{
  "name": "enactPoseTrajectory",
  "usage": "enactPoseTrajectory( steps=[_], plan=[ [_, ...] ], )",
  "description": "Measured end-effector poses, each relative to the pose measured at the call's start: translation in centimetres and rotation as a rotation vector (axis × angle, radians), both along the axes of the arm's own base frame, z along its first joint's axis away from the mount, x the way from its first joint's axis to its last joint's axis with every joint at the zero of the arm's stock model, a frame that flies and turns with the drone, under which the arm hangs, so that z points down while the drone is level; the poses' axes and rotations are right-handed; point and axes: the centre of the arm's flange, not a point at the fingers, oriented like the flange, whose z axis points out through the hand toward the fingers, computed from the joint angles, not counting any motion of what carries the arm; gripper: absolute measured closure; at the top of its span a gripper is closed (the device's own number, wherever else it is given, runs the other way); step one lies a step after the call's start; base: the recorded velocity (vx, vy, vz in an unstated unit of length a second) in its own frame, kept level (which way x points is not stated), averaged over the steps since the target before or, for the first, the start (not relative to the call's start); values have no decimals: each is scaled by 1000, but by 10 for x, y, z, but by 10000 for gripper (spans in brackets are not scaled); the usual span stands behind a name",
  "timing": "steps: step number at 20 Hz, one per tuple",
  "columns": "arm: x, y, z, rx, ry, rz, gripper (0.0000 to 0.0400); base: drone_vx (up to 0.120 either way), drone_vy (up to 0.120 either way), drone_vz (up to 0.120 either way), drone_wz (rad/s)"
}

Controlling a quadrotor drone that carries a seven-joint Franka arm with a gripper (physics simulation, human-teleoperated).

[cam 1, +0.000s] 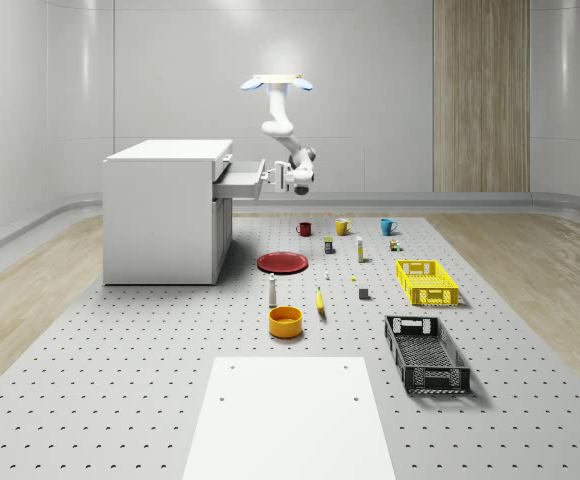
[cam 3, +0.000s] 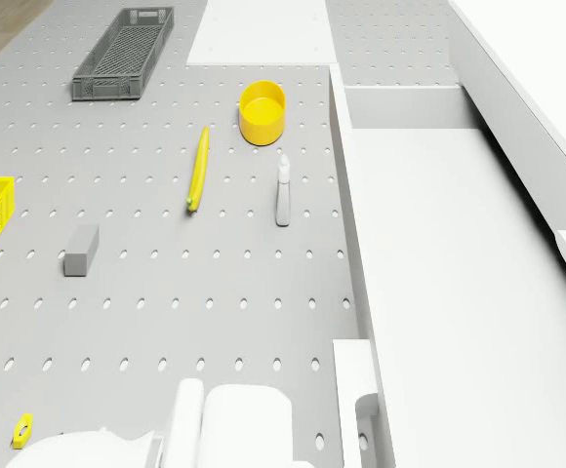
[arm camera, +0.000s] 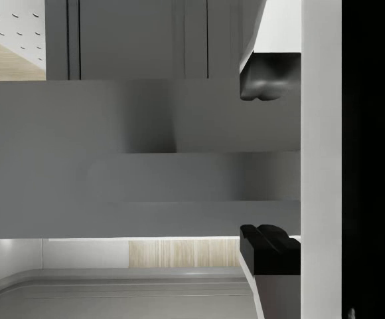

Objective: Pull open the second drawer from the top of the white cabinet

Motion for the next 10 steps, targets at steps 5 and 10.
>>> enactPoseTrajectory(
  steps=[5, 10],
  plan=[
    [1, -3, -1, 3, -7, 0, 105, 0, 120, 0, 0],
    [1, -5, -1, 4, -9, 0, 102, 0, 8, 0, 0]
  ],
)
